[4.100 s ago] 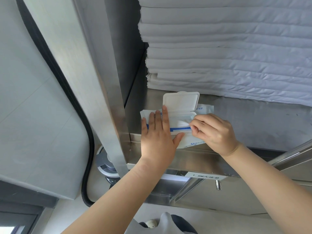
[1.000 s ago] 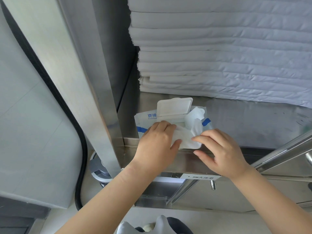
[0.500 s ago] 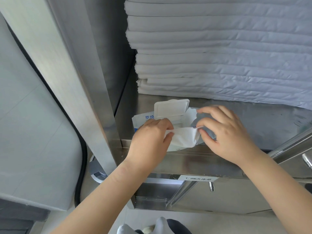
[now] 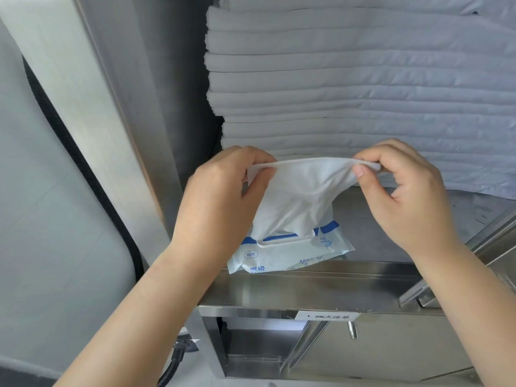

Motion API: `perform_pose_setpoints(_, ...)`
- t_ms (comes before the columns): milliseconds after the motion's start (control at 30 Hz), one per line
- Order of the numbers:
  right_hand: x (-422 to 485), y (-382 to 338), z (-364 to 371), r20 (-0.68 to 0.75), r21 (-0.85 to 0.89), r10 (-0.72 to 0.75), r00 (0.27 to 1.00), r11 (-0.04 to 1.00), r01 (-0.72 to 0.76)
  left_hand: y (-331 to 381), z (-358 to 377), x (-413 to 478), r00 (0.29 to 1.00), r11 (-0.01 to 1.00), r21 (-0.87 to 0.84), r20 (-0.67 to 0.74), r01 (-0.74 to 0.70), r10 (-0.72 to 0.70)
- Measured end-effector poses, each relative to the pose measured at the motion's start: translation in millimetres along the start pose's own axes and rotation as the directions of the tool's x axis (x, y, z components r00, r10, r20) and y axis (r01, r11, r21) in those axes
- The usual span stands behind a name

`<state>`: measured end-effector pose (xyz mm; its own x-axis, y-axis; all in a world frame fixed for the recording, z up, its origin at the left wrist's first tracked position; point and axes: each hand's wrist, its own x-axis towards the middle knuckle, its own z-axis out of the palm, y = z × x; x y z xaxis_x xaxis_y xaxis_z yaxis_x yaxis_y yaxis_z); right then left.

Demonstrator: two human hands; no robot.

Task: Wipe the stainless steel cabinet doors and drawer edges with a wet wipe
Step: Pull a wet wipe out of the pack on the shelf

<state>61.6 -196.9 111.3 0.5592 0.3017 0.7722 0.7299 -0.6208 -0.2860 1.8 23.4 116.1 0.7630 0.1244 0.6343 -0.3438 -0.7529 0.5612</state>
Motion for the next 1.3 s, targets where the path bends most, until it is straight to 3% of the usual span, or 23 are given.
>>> perform_pose_setpoints(133,4.1,-2.8,2.4,-0.002,0.238,0.201,0.98,0.952,-0.195,-0.1,-1.3,3.1,0.999,0.999,-0.037,-0.007,0.035,-0.035)
perform_pose_setpoints(233,-2.2,4.6,16.1,-0.028,0.22,0.255,0.967,0.945,-0.243,-11.0,12.1,0.1,0.996,0.996,-0.018,0.009,0.084,-0.084)
perform_pose_setpoints(400,-21.0,21.4,48.1,0.05,-0.13,0.101,0.994,0.987,-0.094,-32.8,43.9,-9.6,0.99,0.987,0.152,0.121,0.048,-0.067)
perform_pose_setpoints(500,-33.1,28.4,62.0,0.172,-0.181,0.096,0.98,0.981,-0.064,-43.3,57.6,-17.6,0.979,0.979,0.205,0.196,0.018,-0.059)
perform_pose_setpoints(600,-42.0,30.0,69.6,0.195,-0.21,0.069,0.978,0.977,-0.027,-51.1,65.6,-24.0,0.967,0.973,0.226,0.239,0.034,-0.089)
perform_pose_setpoints(667,-48.2,28.8,70.2,0.191,-0.248,-0.02,0.981,0.966,0.068,-55.4,68.0,-27.6,0.96,0.978,0.205,0.267,0.029,-0.084)
perform_pose_setpoints(800,-57.6,22.0,70.2,0.345,-0.226,-0.179,0.922,0.937,0.266,-59.9,69.1,-34.4,0.969,0.987,0.163,0.245,0.0,-0.04)
perform_pose_setpoints(933,-57.7,14.2,78.2,0.387,-0.226,-0.089,0.918,0.956,0.188,-58.7,70.3,-39.4,0.983,0.984,0.172,0.183,-0.055,0.023)
perform_pose_setpoints(1133,-66.0,11.1,87.8,0.362,-0.238,-0.017,0.932,0.965,0.11,-60.0,75.9,-62.7,0.968,0.89,0.397,0.197,-0.223,0.155)
perform_pose_setpoints(1300,-70.4,14.9,84.8,0.364,-0.215,0.024,0.931,0.975,0.059,-60.3,79.1,-66.4,0.97,0.914,0.376,0.235,-0.152,0.065)
